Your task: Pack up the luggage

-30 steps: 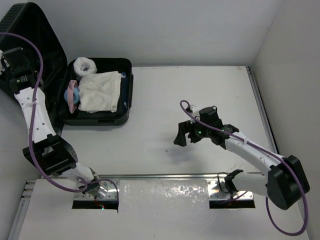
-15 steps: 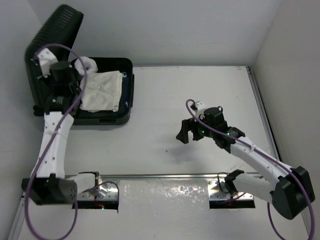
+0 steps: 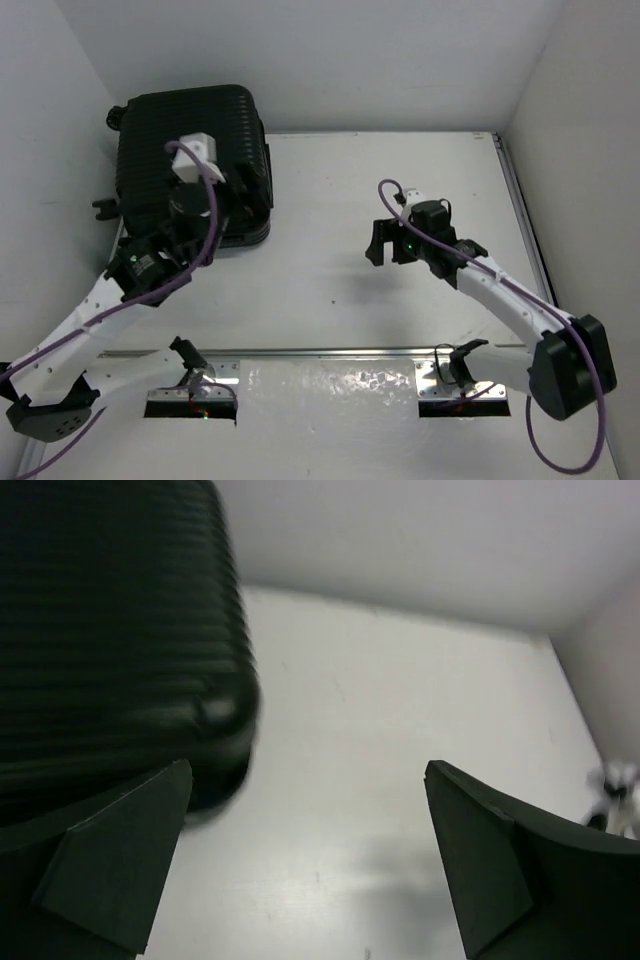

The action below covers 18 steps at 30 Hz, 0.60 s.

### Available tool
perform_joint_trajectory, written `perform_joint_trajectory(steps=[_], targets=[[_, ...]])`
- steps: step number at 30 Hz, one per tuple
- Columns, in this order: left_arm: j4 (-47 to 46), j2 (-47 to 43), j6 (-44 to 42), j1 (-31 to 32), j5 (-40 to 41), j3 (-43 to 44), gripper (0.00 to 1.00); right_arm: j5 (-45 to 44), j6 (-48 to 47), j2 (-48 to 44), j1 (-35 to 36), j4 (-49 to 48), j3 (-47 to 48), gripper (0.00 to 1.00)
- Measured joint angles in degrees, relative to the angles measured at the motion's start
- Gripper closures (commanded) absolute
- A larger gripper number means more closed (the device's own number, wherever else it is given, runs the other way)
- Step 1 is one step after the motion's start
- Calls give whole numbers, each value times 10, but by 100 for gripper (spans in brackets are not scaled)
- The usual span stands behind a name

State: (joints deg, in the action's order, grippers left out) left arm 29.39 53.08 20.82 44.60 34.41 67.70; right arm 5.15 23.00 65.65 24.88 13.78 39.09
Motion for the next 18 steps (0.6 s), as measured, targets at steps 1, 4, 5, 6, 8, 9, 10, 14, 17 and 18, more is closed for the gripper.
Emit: perform_joint_trajectory(steps=[1, 4, 5, 6, 8, 9, 10, 14, 17, 18], targets=[[11, 9, 3, -4, 51, 44, 0, 1, 7, 17, -7, -7, 7, 1], [24, 75, -5, -60, 131, 161, 0, 18, 26, 65, -12, -34, 22, 1], [22, 101, -11, -125, 123, 206, 0, 26, 32, 82, -10, -43, 27, 1], [17, 132, -10, -205, 108, 247, 0, 31, 38, 97, -9, -50, 31, 1], [21, 202, -9, -382, 50, 320, 0, 40, 46, 119, -7, -59, 39, 1], [35, 245, -7, -450, 26, 356, 0, 43, 51, 125, -6, -65, 40, 1], [44, 287, -7, -504, 13, 398, 0, 44, 53, 127, -7, -66, 40, 1], [82, 493, 18, -635, -1, 496, 0, 48, 57, 125, -7, -78, 40, 1], [136, 626, 40, -679, -23, 515, 0, 62, 57, 121, -7, -87, 37, 1], [151, 665, 48, -688, -33, 515, 0, 67, 56, 120, -7, -90, 36, 1]])
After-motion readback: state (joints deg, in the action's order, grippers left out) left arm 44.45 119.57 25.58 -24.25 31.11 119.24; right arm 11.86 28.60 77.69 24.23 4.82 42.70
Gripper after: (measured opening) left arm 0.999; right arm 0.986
